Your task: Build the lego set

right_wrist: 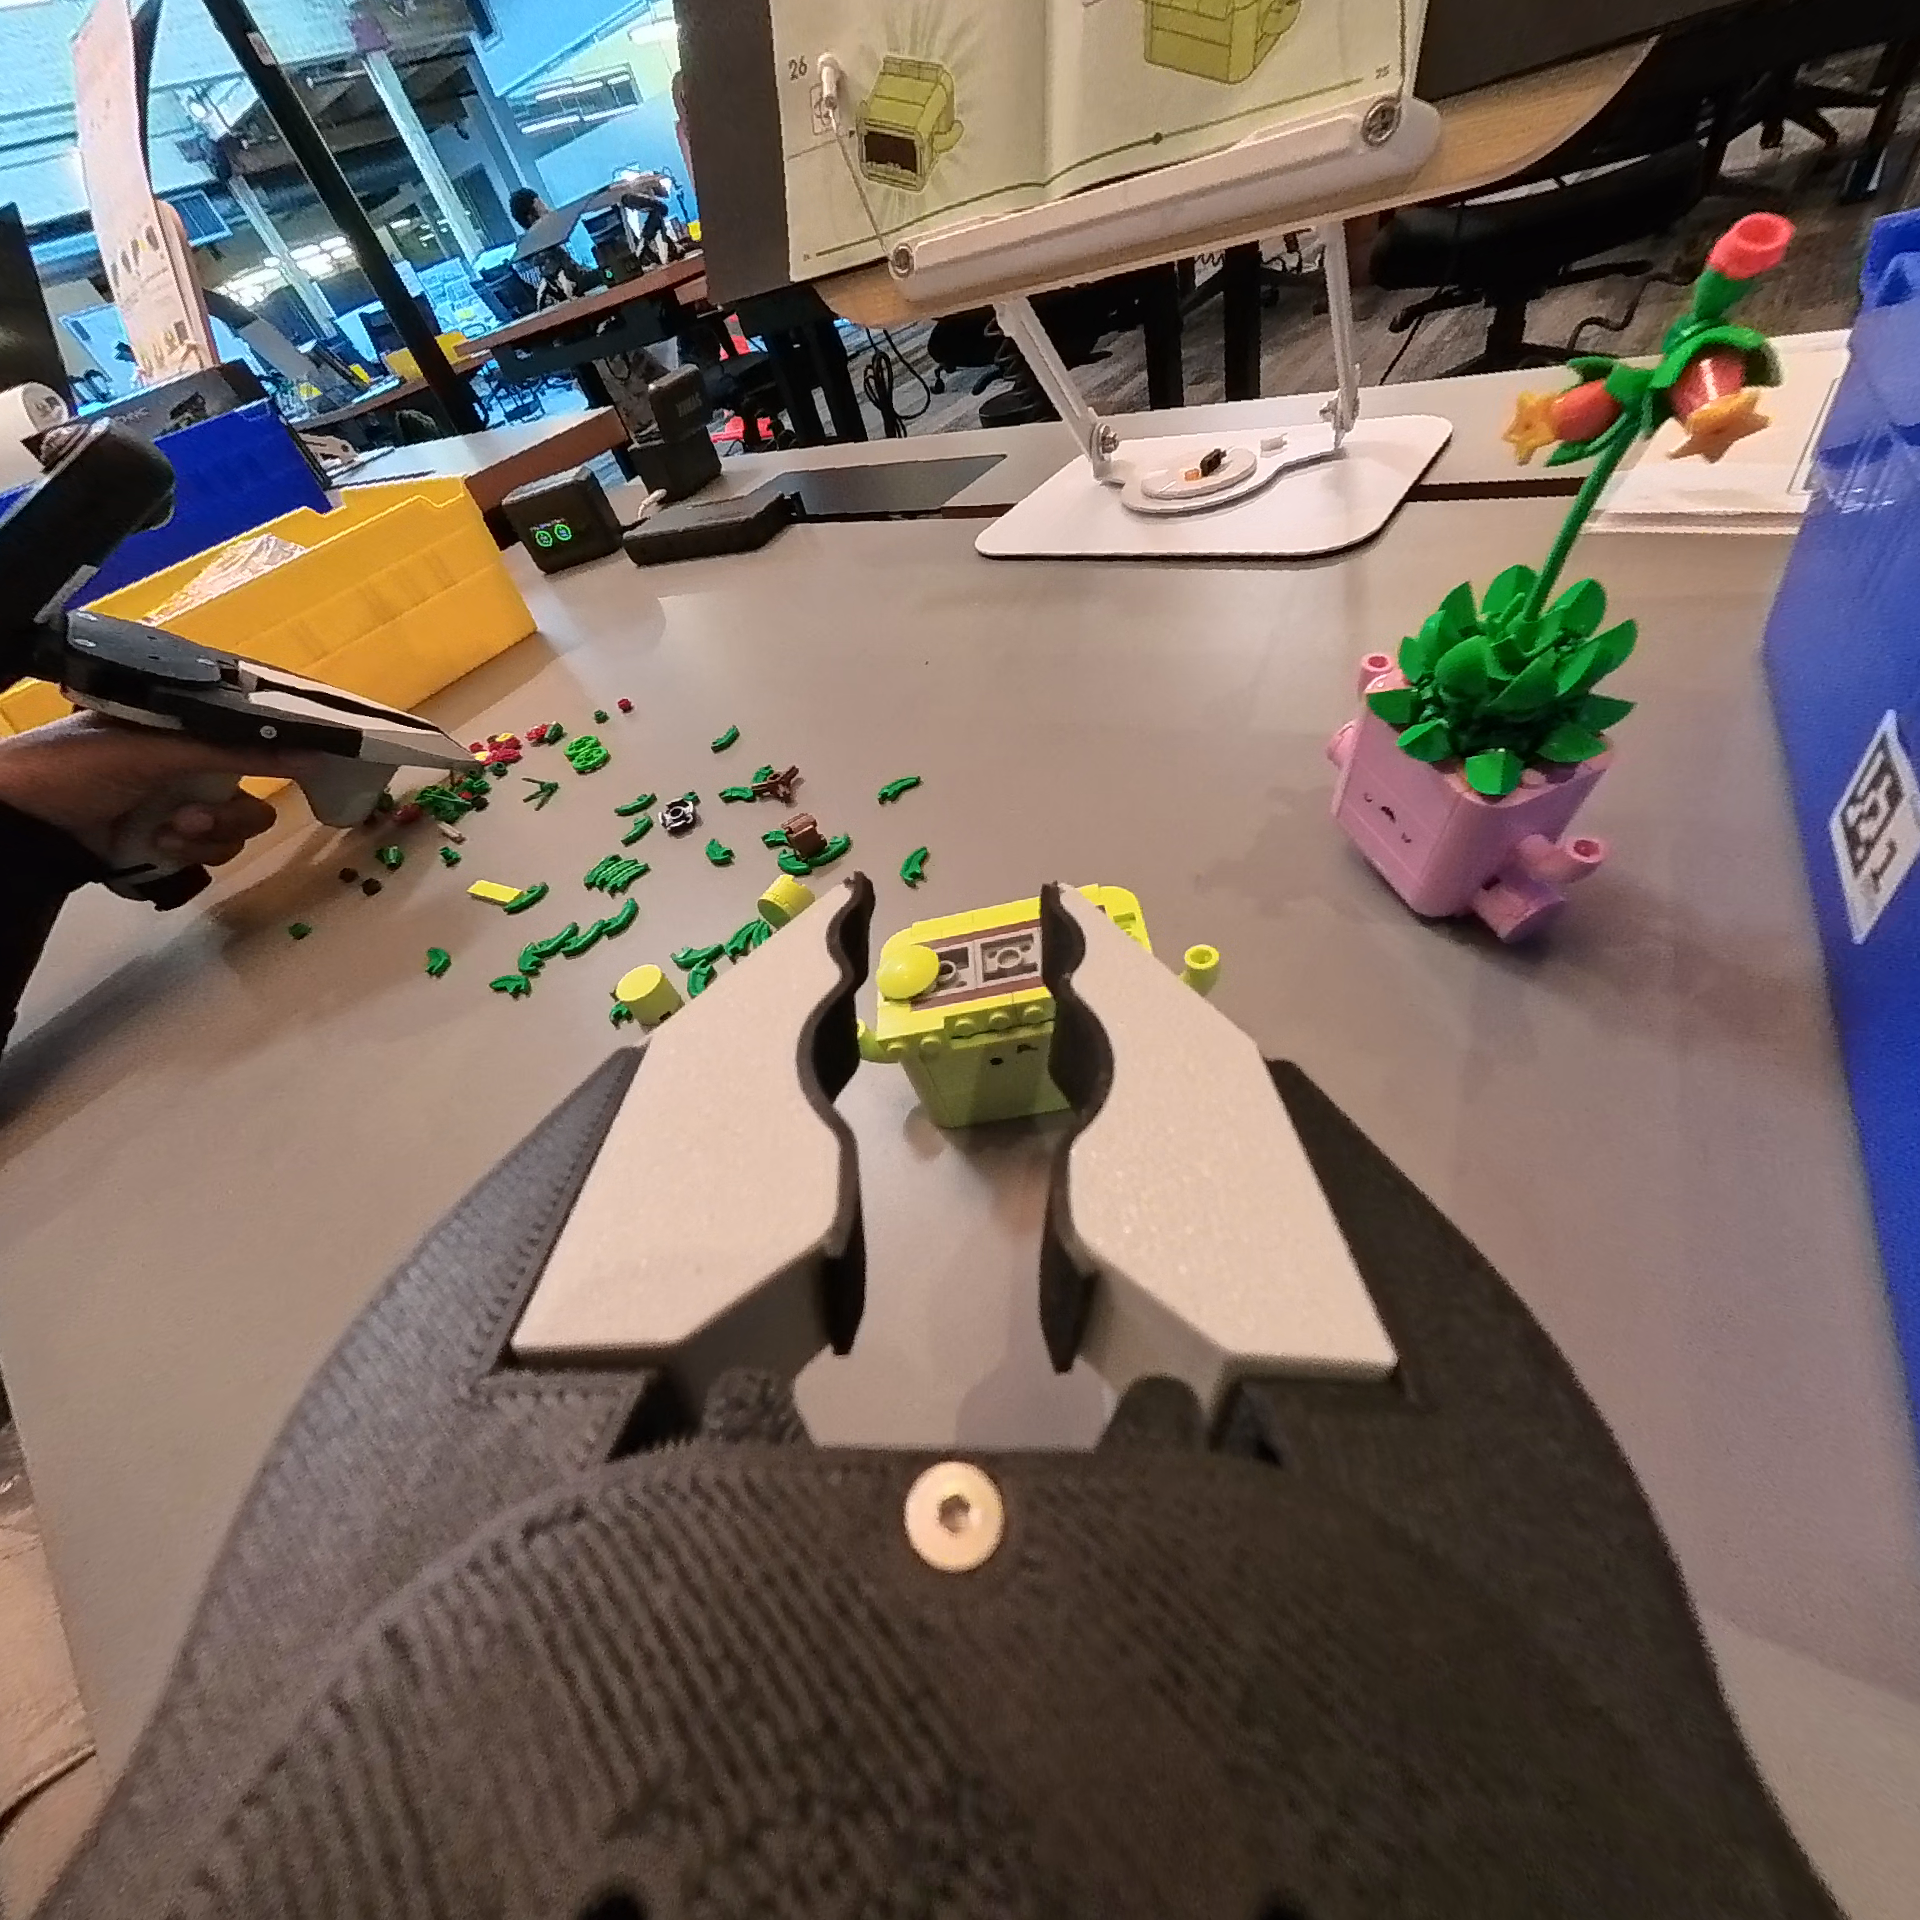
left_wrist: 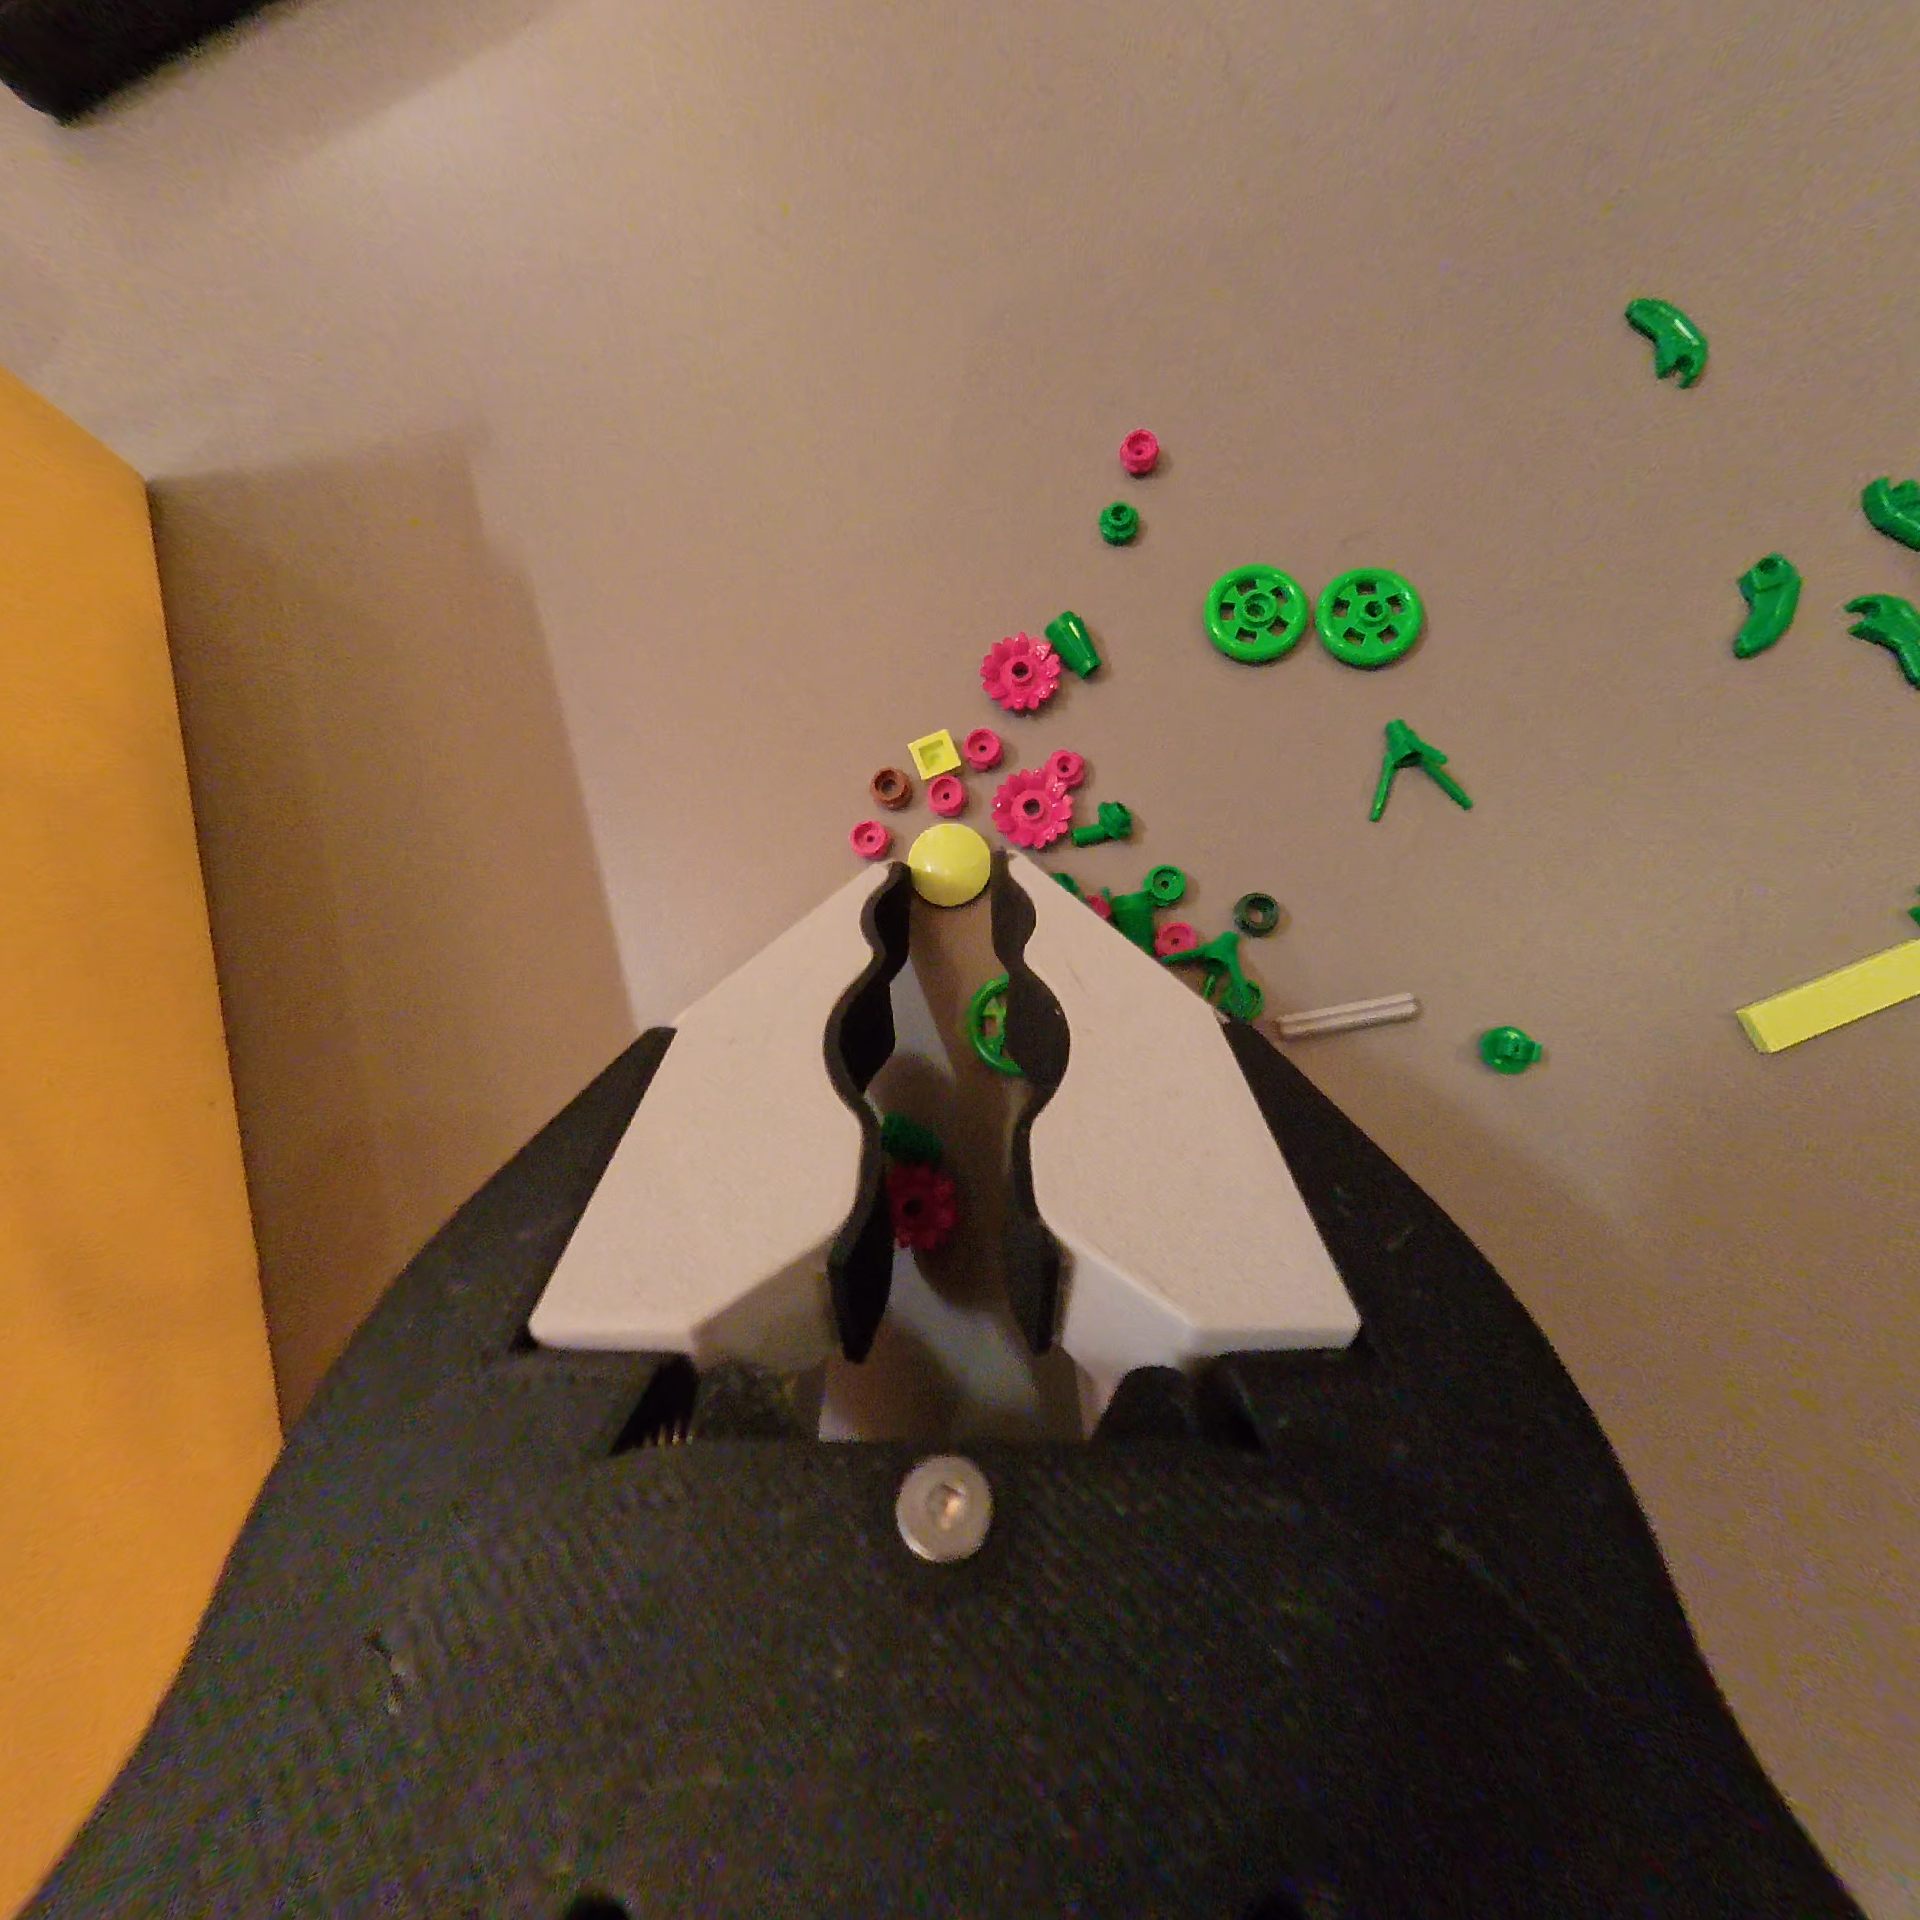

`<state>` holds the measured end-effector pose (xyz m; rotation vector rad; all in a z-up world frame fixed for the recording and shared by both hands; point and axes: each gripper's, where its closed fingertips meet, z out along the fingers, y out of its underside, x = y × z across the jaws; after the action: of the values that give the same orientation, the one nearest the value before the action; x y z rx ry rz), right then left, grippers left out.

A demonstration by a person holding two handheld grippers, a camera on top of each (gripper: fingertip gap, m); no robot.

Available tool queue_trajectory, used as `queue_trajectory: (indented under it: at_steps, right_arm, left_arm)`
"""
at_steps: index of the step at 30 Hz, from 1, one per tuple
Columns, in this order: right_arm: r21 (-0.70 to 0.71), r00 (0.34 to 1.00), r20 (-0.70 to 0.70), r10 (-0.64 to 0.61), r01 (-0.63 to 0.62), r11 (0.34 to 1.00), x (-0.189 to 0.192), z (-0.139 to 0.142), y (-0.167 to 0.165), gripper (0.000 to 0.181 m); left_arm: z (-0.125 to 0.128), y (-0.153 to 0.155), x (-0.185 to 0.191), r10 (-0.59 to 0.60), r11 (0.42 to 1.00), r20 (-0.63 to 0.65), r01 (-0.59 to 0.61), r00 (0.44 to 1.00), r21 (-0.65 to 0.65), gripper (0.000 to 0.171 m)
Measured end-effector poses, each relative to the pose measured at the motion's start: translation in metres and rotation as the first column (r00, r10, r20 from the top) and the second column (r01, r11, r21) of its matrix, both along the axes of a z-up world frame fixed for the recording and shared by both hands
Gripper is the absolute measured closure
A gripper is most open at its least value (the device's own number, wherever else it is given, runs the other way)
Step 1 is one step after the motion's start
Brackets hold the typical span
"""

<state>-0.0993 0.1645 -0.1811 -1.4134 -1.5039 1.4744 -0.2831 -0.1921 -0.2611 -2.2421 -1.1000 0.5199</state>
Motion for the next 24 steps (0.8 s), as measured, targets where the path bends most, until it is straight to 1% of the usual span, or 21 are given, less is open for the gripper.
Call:
queue_trajectory:
  at_steps: [2, 5, 8, 10, 12, 15, 18, 21, 23, 24]
  right_arm:
    - [0.000, 1.000, -0.002, -0.001, 0.001, 1.000, 0.000, 0.000, 0.000, 0.150]
    - [-0.007, 1.000, -0.004, -0.003, 0.003, 1.000, 0.000, 0.001, 0.001, 0.150]
    - [-0.014, 1.000, -0.002, -0.008, 0.007, 1.000, 0.000, 0.001, 0.002, 0.150]
    - [-0.014, 1.000, -0.001, -0.012, 0.012, 1.000, 0.000, 0.000, 0.003, 0.150]
    - [-0.012, 1.000, 0.000, -0.016, 0.016, 1.000, 0.000, 0.000, 0.003, 0.150]
    - [-0.008, 0.999, 0.001, -0.034, 0.034, 0.999, -0.001, 0.000, 0.005, 0.147]
    - [0.003, 0.998, 0.025, -0.057, 0.057, 0.998, -0.003, -0.004, 0.008, 0.122]
    - [0.015, 0.996, 0.061, -0.060, 0.059, 0.998, -0.006, -0.010, 0.008, 0.104]
    - [0.012, 0.993, 0.113, -0.022, 0.021, 1.000, -0.009, -0.017, 0.002, 0.092]
    - [0.007, 0.989, 0.148, 0.026, -0.028, 1.000, -0.010, -0.022, -0.004, 0.084]
  left_arm:
    - [0.004, -0.007, -0.003, 0.040, 0.999, -0.021, -0.041, 0.999, -0.016, 0.156]
    - [0.023, -0.011, -0.006, 0.075, 0.997, -0.068, -0.075, 0.995, 0.011, 0.156]
    - [0.046, -0.004, -0.002, 0.064, 0.998, -0.118, -0.062, 0.991, 0.028, 0.156]
    - [0.060, 0.010, 0.005, 0.028, 0.999, -0.147, -0.024, 0.989, 0.030, 0.156]
    - [0.071, 0.030, 0.015, -0.024, 0.999, -0.169, 0.030, 0.985, 0.034, 0.157]
    - [0.081, 0.072, 0.039, -0.134, 0.987, -0.178, 0.147, 0.975, 0.065, 0.157]
    - [0.082, 0.121, 0.074, -0.264, 0.952, -0.158, 0.283, 0.951, 0.114, 0.157]
    - [0.074, 0.171, 0.119, -0.411, 0.891, -0.122, 0.427, 0.903, 0.156, 0.156]
    - [0.065, 0.195, 0.144, -0.485, 0.856, -0.108, 0.496, 0.868, 0.141, 0.157]
    - [0.060, 0.202, 0.154, -0.517, 0.842, -0.102, 0.527, 0.850, 0.119, 0.156]
